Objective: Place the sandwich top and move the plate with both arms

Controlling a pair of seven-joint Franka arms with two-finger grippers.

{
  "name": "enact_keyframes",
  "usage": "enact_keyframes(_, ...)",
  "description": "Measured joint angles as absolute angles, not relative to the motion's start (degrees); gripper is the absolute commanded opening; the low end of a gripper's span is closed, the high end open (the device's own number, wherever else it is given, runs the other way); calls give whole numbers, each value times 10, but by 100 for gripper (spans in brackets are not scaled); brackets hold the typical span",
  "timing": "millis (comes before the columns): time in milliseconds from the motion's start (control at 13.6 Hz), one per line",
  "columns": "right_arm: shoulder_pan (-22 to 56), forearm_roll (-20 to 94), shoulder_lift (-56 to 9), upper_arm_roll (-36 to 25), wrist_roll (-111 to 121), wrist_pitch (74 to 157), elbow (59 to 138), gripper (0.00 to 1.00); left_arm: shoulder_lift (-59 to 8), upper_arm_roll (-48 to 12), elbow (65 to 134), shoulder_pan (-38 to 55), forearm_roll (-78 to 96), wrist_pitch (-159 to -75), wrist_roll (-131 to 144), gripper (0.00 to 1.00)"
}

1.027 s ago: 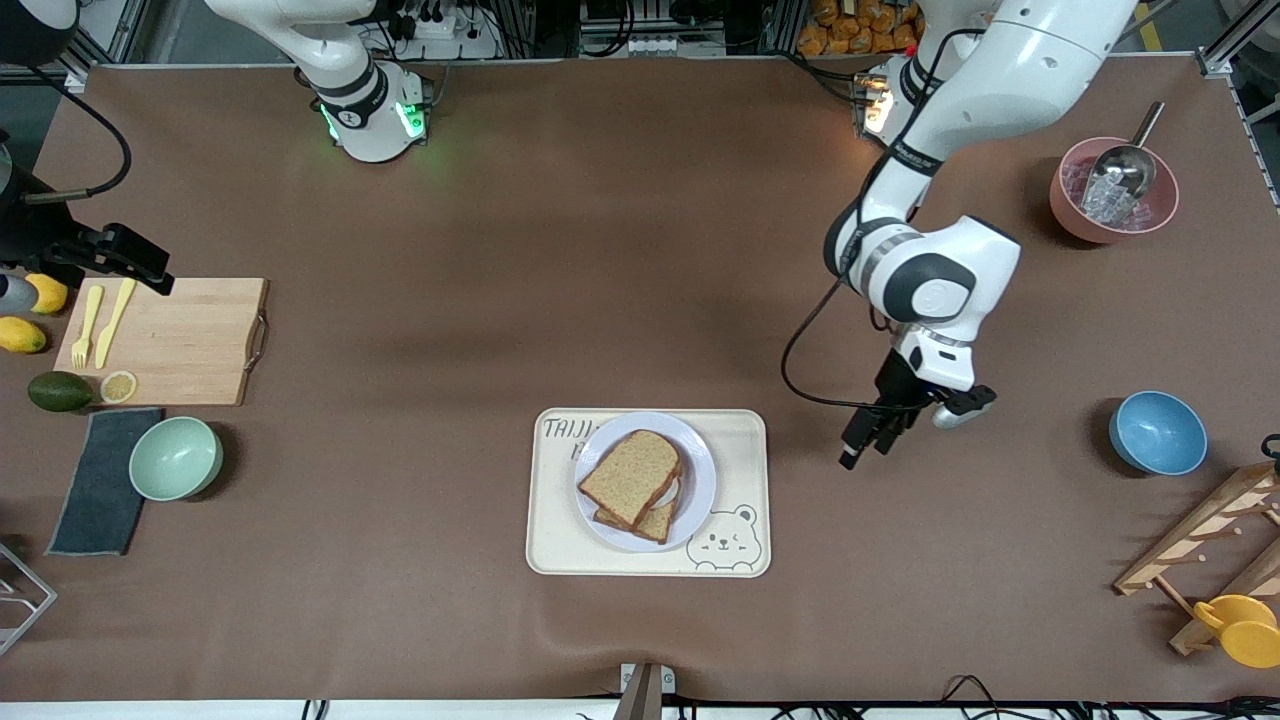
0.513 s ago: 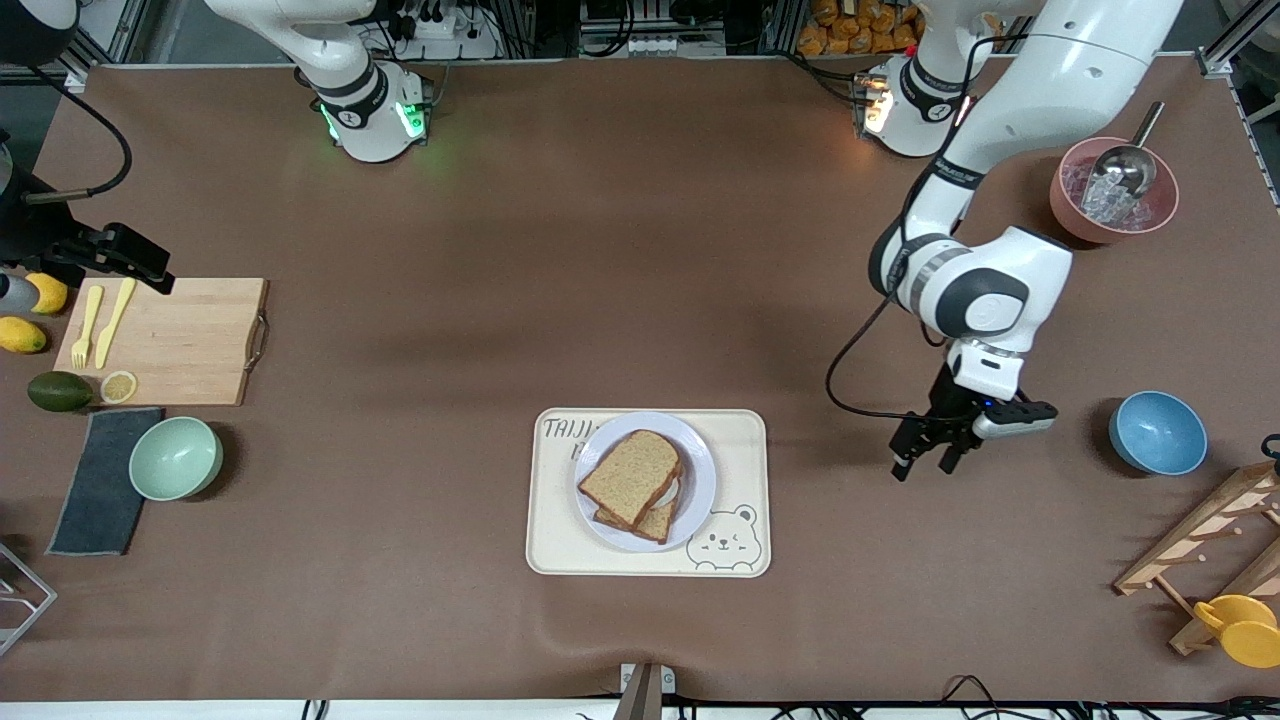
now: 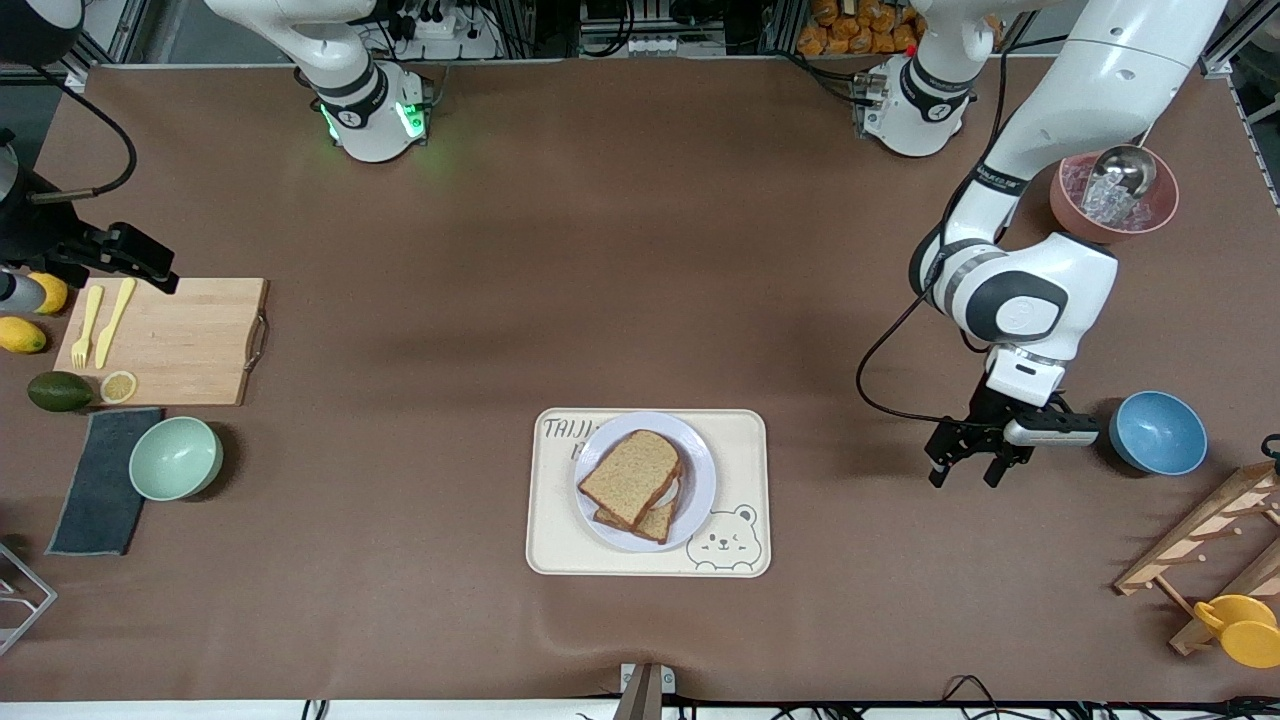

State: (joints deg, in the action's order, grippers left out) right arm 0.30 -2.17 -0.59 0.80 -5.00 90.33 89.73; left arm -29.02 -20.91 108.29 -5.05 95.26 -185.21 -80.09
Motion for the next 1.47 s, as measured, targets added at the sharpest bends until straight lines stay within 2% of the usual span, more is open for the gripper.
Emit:
enact_keyframes(367, 3, -22, -8, 8, -50, 903, 898, 100, -269, -203, 1120, -58, 782, -1782, -621, 100)
enact_keyframes(660, 3, -22, -11, 7, -50, 903, 898, 100, -224, -159, 1161, -63, 605, -1671, -476, 100)
enact_keyframes(1100, 3, -22, -11, 7, -50, 903, 898, 100, -147, -100, 1170, -66, 297, -1455, -246, 100)
enact_keyframes(1467, 3, -22, -12, 7, -50, 903, 898, 100, -77, -92, 1097, -66, 106, -1225, -101, 100)
